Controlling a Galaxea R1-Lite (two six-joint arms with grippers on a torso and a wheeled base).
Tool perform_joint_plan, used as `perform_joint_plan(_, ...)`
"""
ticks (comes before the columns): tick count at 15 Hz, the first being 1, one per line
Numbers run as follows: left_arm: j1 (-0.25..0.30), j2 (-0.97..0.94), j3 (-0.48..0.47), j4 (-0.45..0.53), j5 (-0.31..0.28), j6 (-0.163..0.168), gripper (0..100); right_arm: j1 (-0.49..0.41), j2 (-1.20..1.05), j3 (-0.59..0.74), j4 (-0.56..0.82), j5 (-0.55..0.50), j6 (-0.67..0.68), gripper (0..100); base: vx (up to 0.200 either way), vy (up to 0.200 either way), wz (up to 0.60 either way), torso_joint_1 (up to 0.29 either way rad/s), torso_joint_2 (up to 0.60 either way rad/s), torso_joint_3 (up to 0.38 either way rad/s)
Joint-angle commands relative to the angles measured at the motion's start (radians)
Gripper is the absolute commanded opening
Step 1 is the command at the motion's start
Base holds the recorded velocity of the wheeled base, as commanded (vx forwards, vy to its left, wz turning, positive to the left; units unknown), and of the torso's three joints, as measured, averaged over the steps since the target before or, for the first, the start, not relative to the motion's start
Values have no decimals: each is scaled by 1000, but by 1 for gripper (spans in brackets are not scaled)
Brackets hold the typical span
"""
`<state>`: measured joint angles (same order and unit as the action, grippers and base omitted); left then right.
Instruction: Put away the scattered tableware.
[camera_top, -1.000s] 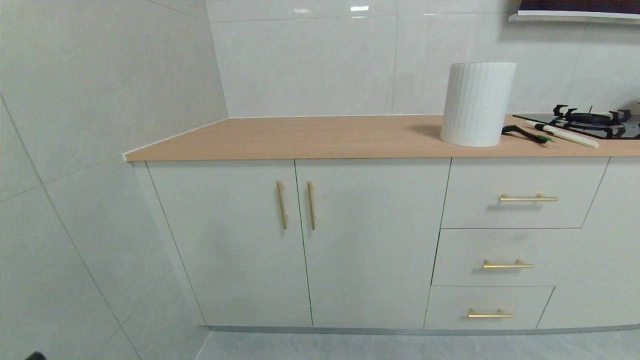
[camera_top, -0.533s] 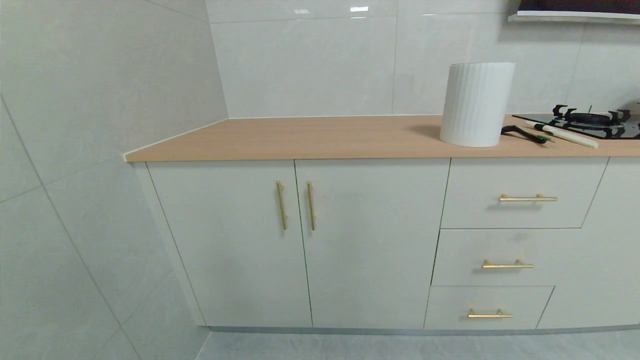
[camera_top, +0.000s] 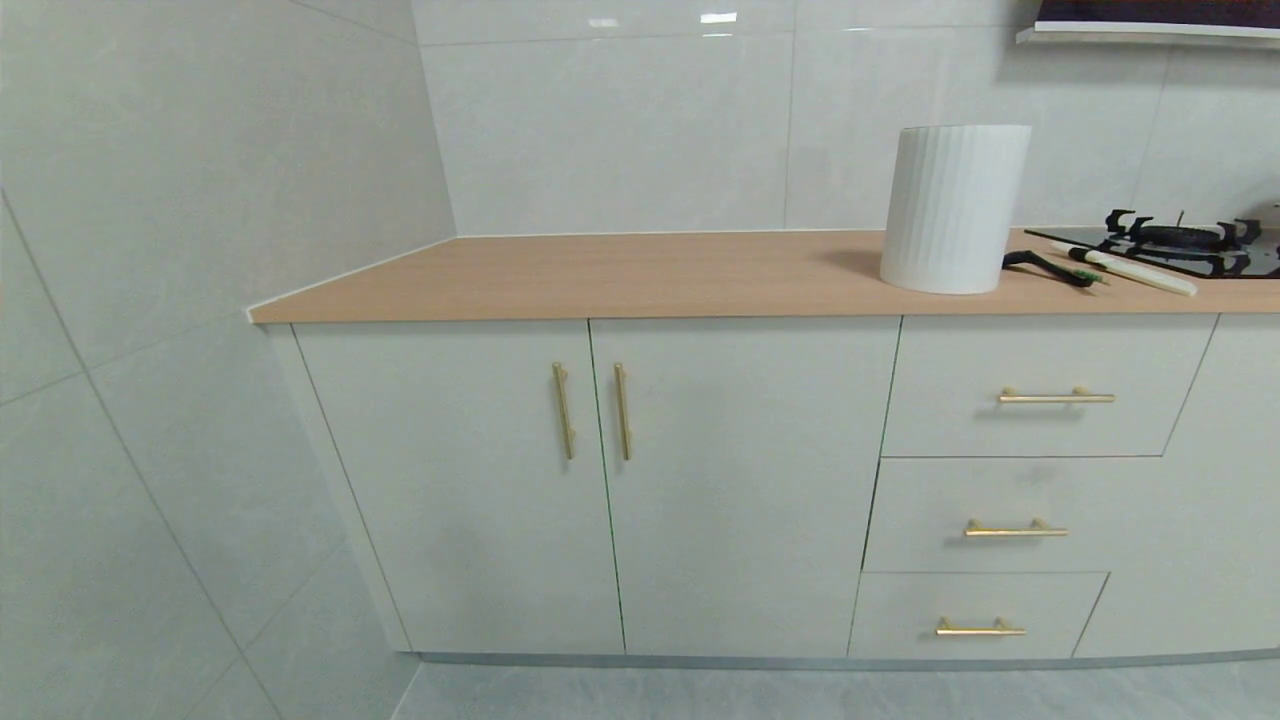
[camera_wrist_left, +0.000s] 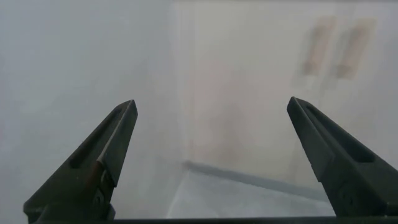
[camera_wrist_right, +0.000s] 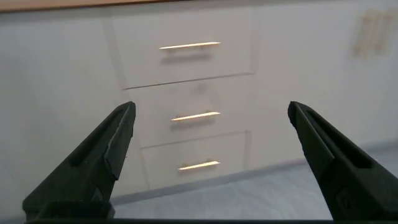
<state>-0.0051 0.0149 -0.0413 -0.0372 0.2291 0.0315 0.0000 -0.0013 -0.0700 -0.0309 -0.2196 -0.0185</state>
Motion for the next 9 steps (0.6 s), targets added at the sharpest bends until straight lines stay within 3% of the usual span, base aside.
perform_joint_plan(1, 7, -15, 41, -3, -83, 5, 100, 0, 3, 70, -21, 69, -21, 100, 0, 0, 0, 0, 0, 0)
perform_joint_plan(2, 7, -15, 41, -1, -119, 8, 100, 0, 3, 70, -21, 74, -23, 100, 0, 0, 0, 0, 0, 0)
perform_joint_plan(3, 7, -15, 41, 26, -228, 19, 100, 0, 3, 70, -23, 117, -21, 100, 0, 0, 0, 0, 0, 0)
perform_joint_plan(4, 7, -15, 41, 51, -249, 30, 100, 0, 4, 70, 20, 180, -23, 100, 0, 0, 0, 0, 0, 0)
perform_joint_plan(5, 7, -15, 41, 45, -248, 27, 100, 0, 4, 65, 52, 207, -20, 100, 0, 0, 0, 0, 0, 0)
perform_joint_plan(6, 7, -15, 41, 43, -246, 4, 100, 0, 3, 68, 31, 204, -4, 100, 0, 0, 0, 0, 0, 0)
perform_joint_plan(9, 7, -15, 41, 42, -248, 7, 100, 0, 4, 70, 29, 207, 3, 100, 0, 0, 0, 0, 0, 0)
